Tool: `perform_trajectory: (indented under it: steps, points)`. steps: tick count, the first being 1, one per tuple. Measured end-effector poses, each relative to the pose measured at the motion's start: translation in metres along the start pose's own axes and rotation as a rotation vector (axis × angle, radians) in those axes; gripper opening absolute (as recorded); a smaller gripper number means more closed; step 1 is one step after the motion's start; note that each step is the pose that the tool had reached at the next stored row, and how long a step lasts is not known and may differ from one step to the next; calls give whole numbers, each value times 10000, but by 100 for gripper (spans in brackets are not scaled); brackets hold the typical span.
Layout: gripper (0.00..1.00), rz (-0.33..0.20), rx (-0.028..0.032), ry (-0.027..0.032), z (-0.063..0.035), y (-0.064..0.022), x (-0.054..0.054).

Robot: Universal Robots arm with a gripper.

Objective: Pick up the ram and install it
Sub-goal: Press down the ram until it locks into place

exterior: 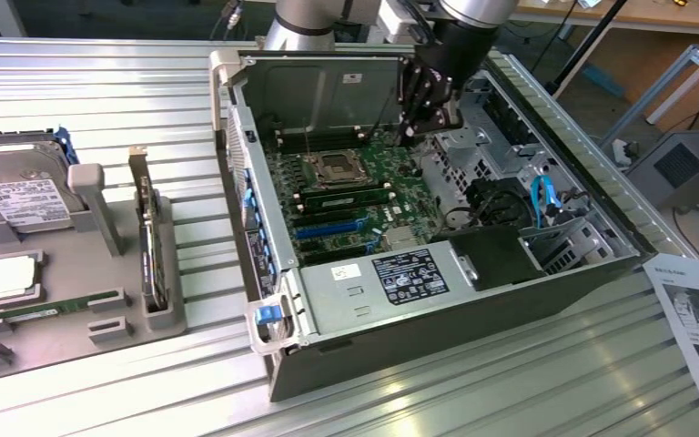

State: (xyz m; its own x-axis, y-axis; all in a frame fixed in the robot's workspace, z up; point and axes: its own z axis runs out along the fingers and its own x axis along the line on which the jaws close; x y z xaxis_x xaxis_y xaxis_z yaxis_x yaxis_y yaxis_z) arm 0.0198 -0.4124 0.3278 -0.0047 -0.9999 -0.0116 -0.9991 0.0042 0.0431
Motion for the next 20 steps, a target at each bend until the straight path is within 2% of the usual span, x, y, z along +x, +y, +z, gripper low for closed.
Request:
perform_trajectory:
  steps: [5, 16, 20]
  points:
    - [11, 0, 0, 0, -3, -64, 0]
    - [11, 0, -1, 2, -2, -64, 0]
    - [11, 1, -1, 0, 29, -66, 0]
